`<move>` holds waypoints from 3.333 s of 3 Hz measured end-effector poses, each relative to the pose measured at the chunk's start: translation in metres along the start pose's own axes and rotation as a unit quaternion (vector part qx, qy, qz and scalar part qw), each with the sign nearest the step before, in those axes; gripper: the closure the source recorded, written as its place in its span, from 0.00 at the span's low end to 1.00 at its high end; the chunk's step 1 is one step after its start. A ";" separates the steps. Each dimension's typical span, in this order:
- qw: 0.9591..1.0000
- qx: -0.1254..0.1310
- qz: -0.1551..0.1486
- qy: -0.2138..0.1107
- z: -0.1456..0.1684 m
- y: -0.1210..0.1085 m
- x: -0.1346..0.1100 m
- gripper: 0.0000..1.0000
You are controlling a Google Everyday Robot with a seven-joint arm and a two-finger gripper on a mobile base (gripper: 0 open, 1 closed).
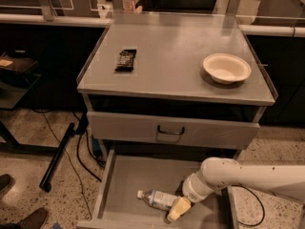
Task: Pick blue plastic bottle from middle drawer and place on counter
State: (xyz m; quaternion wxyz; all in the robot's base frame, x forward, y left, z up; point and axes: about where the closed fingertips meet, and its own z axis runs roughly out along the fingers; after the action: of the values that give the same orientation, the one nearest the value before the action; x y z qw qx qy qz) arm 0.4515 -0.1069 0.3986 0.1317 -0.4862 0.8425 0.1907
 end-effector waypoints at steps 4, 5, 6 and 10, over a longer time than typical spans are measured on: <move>1.000 0.010 0.014 0.007 0.034 -0.009 0.022 0.00; 1.000 0.010 0.014 0.007 0.034 -0.009 0.022 0.27; 1.000 0.010 0.014 0.007 0.034 -0.009 0.022 0.50; 0.999 0.018 0.030 0.016 0.023 0.013 0.008 1.00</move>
Offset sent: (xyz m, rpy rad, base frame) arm 0.0036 -0.0103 -0.0230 -0.0035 -0.0276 -0.0510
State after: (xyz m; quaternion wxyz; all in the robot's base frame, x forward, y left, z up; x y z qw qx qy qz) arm 0.4370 -0.0963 0.3777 0.1209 -0.4613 0.8620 0.1720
